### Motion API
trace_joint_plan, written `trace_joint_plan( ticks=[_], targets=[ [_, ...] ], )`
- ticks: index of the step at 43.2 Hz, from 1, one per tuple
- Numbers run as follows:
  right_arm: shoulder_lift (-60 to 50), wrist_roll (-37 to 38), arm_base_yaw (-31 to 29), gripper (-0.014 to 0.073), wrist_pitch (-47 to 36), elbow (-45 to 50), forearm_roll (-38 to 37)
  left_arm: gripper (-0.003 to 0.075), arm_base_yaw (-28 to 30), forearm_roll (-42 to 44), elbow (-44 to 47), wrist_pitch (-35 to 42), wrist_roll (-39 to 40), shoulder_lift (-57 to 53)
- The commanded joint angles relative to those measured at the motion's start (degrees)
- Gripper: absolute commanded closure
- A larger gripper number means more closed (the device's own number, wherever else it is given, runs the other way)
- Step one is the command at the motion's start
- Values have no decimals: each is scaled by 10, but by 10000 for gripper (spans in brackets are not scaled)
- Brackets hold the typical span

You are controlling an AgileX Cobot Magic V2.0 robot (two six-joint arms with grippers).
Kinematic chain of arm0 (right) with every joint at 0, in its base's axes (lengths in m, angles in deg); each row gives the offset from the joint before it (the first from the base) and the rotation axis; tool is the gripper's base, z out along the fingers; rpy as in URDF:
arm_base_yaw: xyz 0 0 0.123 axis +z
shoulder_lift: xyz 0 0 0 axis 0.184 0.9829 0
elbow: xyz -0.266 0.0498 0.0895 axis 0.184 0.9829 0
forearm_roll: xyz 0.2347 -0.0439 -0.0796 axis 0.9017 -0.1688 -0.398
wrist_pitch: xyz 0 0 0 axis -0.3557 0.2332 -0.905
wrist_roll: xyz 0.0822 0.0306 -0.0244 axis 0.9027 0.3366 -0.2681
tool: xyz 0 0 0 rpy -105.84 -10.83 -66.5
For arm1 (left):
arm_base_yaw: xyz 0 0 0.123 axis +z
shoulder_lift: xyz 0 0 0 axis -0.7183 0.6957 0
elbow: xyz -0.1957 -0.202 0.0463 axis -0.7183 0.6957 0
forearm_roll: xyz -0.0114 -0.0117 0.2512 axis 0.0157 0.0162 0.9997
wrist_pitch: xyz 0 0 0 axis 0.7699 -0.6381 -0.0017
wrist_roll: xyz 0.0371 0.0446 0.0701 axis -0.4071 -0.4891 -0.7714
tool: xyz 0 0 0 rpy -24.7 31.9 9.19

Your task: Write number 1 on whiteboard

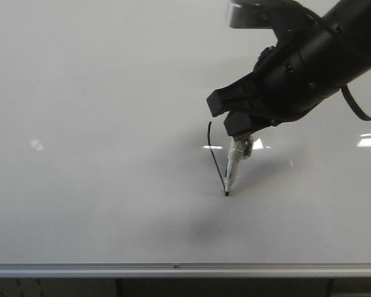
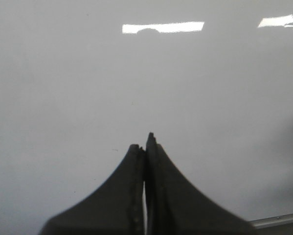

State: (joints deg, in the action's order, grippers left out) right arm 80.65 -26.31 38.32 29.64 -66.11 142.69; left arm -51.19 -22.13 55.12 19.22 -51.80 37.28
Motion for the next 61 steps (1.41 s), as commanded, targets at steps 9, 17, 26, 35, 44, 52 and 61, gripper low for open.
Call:
trace_joint_plan(
  ticks=[9,17,26,35,44,52,61],
  targets=[
    [-80,-5,-1,655,69,-19,6,741,1,-5,-16,41,4,1],
    [-170,-2,-1,655,151,-19,11,740,-3,-5,-16,39,0,1],
    [-198,11,-1,655,173,-19,11,692,-43,-5,-16,38,-3,1],
    [-197,12,-1,655,277,-36,17,412,-114,-5,-16,38,-3,1],
    [-197,18,-1,655,434,-99,17,95,-228,-21,-49,1,-3,60],
    [-197,23,-1,655,520,-130,20,101,-359,-21,-130,-74,-21,148],
    [-197,23,-1,655,543,-132,29,101,-458,-21,-201,-126,-31,226]
  ],
)
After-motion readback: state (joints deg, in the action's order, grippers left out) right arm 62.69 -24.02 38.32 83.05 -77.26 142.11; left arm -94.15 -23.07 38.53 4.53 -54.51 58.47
